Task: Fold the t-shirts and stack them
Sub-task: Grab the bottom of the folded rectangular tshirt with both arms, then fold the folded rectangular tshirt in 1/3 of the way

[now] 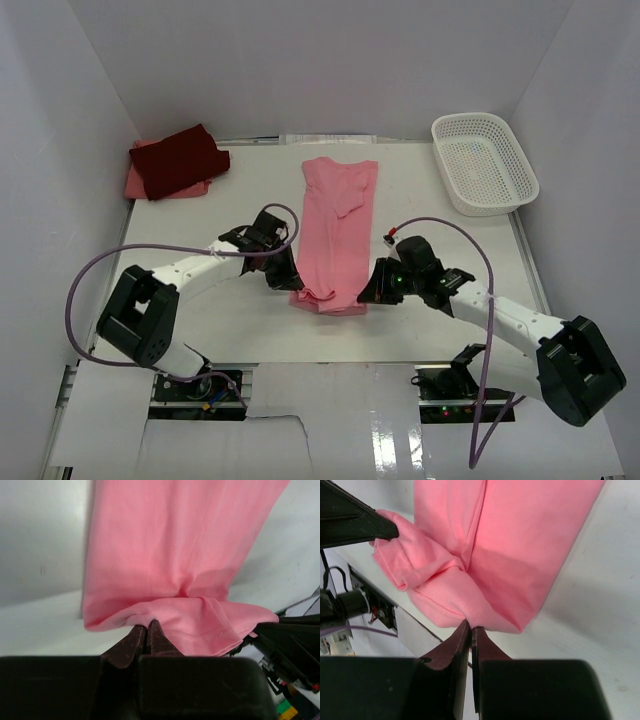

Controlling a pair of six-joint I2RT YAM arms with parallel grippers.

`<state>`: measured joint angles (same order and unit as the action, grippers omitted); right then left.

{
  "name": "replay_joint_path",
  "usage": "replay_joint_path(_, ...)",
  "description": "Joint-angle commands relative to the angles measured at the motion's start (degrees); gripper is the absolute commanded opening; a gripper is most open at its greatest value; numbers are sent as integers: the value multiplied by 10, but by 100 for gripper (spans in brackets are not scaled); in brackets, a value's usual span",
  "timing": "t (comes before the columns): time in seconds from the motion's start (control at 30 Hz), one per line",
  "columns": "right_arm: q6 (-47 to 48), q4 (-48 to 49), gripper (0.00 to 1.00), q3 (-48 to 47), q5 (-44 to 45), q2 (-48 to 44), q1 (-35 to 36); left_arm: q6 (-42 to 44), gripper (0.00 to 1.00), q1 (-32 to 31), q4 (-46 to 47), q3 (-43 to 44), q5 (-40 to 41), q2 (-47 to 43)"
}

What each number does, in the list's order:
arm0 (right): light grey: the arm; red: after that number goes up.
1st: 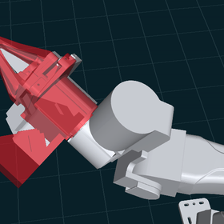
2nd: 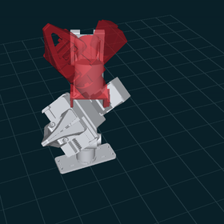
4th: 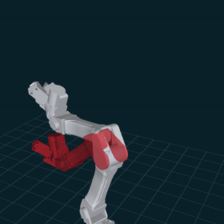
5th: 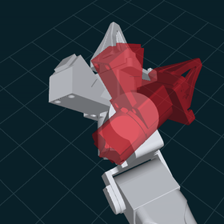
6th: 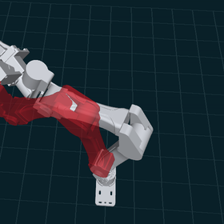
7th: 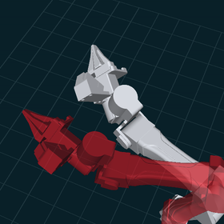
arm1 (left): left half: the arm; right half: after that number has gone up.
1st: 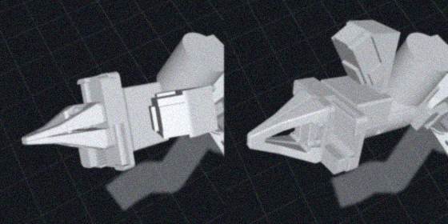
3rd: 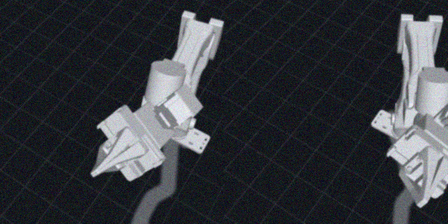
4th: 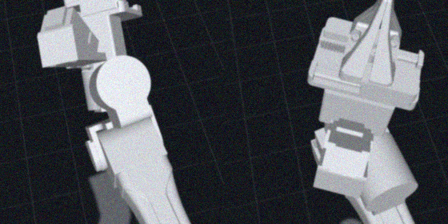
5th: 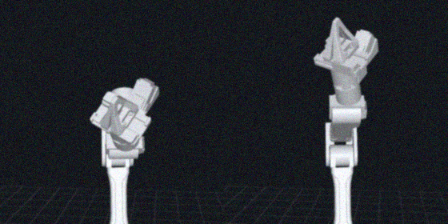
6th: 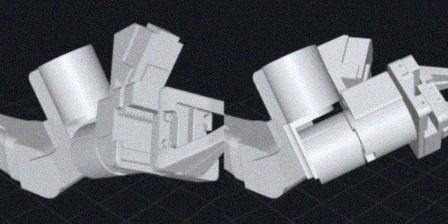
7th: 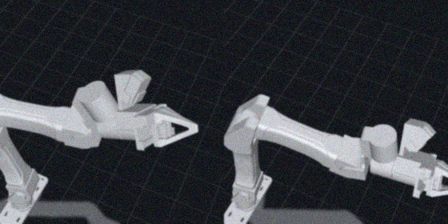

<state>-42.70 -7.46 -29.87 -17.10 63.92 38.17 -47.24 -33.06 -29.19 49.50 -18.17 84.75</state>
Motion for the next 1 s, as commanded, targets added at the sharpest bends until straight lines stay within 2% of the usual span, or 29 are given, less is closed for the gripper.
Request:
replay_joint_path(0.0, 82, -17, 8, -71, -16, 41, -43, 41, 7, 26, -2, 68, 29, 27)
replay_joint_path(0.2, 122, -17, 8, -153, -28, 138, -78, 78, 7, 60, -24, 222, 67, 123)
replay_joint_path(0.4, 147, -18, 8, -224, -31, 202, -109, 92, 7, 86, -43, 332, 77, 197)
replay_joint_path(0.53, 162, -25, 8, -269, -37, 230, -134, 88, 7, 104, -49, 362, 70, 226)
replay_joint_path(0.97, 184, -30, 8, -348, -43, 318, -164, 102, 8, 106, -75, 498, 64, 331)
